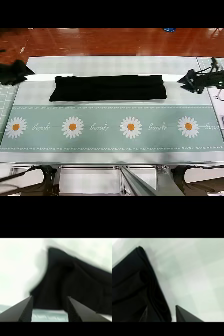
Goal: Fold the shirts.
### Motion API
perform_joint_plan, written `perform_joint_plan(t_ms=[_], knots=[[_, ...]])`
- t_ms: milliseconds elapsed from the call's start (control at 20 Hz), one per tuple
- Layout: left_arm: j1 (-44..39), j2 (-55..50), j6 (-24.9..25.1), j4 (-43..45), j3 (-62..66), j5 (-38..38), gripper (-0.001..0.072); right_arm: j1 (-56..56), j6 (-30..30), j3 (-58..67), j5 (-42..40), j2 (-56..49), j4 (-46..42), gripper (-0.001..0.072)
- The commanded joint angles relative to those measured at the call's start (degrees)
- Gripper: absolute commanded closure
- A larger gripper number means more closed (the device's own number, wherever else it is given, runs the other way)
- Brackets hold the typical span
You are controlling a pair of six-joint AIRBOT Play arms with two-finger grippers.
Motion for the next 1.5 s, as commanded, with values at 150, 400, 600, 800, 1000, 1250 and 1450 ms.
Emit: perform_joint_plan(t_ms=[150, 400, 600, 800, 1000, 1250, 1450], knots=[[-13.22, 13.35, 1.88, 0.59, -23.85, 11.15, 0.0200, 6.47, -0.85, -2.78, -5.46, -6.29, 6.82, 0.0303], [-19.43, 12.44, 1.88, -2.29, -23.93, 15.02, 0.0200, 11.50, -0.76, 2.05, -5.40, -11.72, 9.42, 0.0316], [-20.85, 12.46, 1.90, -3.10, -23.78, 15.82, 0.0369, 13.46, -3.72, 6.91, -1.79, -10.75, 9.14, 0.0676], [-21.33, 12.46, 2.78, -8.28, -23.78, 15.56, 0.0691, 13.11, -2.60, 5.79, 6.56, 0.92, -5.18, 0.0677], [-29.16, 10.95, 5.75, -12.39, -22.27, 19.32, 0.0692, 13.77, -2.60, -7.93, 6.58, 23.78, -9.51, 0.0677], [-43.41, -5.64, 4.46, -12.50, -6.12, 16.20, 0.0693, 13.77, 2.25, -22.80, 8.39, 50.38, -8.41, 0.0676], [-55.41, -22.18, 1.38, -12.76, 10.12, 8.70, 0.0692, 13.77, 4.98, -25.79, 12.76, 61.40, -5.22, 0.0677]])
